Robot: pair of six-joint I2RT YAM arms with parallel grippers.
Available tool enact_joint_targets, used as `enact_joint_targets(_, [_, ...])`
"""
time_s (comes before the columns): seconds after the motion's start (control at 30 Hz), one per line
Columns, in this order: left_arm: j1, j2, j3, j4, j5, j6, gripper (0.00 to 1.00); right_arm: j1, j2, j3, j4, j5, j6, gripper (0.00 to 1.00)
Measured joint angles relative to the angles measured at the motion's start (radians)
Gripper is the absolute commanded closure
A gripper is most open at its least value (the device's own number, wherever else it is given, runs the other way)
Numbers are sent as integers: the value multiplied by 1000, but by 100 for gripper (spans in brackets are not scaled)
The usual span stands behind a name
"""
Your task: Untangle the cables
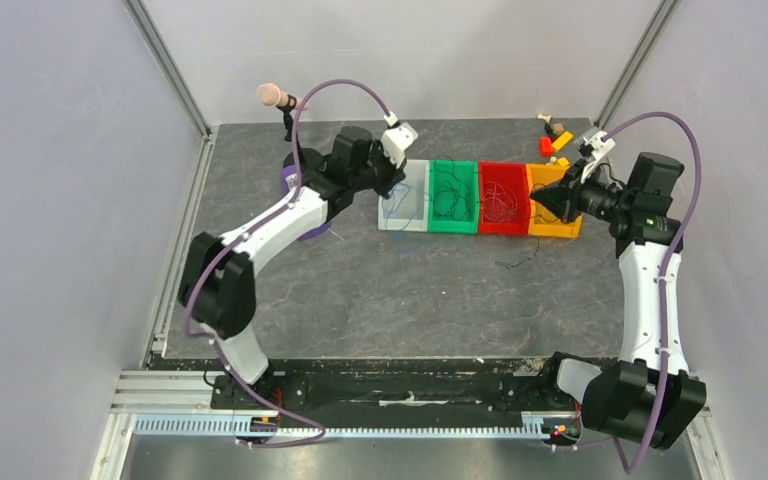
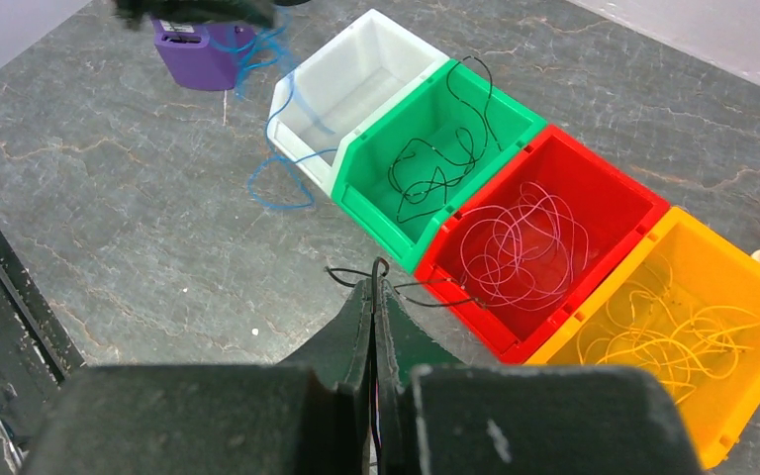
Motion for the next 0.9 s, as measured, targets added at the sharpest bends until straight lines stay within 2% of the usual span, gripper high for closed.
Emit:
enact_joint_targets(0.13, [3, 137, 105, 118, -121, -114, 98, 5, 0, -1, 0, 6, -2, 100])
enact_joint_targets(0.3, [6, 195, 148, 148, -216, -134, 98, 6, 1, -1, -9, 11, -13, 100])
enact_joint_targets(0.9, [46, 193, 409, 132, -231, -138, 98, 6, 2, -1, -14, 14, -19, 100])
